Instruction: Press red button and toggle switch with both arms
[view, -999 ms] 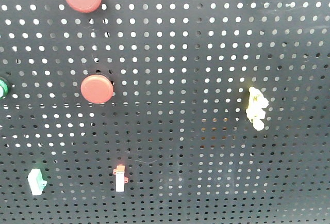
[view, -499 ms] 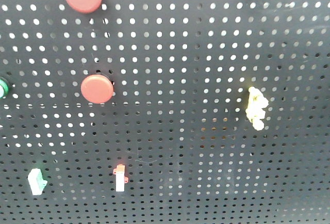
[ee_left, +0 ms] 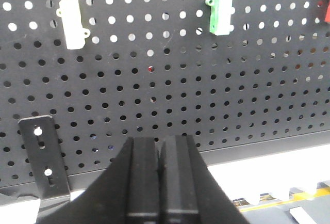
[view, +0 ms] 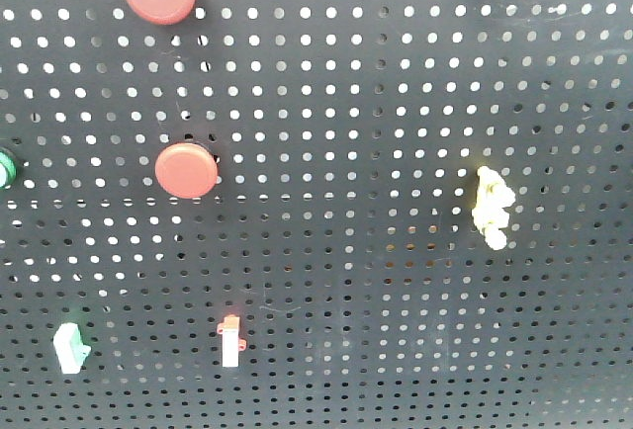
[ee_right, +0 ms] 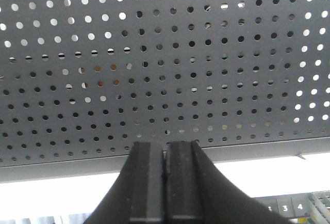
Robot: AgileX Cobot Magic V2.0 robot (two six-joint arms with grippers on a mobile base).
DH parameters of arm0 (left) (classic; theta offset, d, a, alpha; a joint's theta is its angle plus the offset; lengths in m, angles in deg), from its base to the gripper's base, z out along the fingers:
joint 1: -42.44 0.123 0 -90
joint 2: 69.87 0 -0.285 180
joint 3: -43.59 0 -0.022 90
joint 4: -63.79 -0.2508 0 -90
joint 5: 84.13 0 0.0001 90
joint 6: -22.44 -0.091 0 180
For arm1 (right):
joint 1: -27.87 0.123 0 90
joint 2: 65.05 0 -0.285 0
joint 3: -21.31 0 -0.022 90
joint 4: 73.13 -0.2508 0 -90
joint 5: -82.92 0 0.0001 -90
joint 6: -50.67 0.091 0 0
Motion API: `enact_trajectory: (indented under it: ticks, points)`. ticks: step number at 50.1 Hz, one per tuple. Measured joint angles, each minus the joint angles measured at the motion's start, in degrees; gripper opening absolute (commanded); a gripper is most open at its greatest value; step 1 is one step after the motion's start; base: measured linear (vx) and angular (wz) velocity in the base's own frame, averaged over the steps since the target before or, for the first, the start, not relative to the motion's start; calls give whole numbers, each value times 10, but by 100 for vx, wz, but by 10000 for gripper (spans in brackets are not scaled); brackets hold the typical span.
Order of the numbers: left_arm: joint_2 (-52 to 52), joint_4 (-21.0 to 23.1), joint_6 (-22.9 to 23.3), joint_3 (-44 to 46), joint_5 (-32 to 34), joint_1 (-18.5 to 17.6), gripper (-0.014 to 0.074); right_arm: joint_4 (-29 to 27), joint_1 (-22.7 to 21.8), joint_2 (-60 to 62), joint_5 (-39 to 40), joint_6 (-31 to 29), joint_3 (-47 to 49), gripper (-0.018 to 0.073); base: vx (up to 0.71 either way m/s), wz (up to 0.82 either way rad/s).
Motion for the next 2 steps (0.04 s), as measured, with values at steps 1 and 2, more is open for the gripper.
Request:
enact_trajectory:
  ticks: [1, 2]
  points:
    - [0, 0, 0, 0, 0, 0, 2, 0, 0, 0, 0, 0, 0, -3, 0, 0]
    - [0, 0, 0, 0, 0, 0, 2, 0, 0, 0, 0, 0, 0, -3, 0, 0]
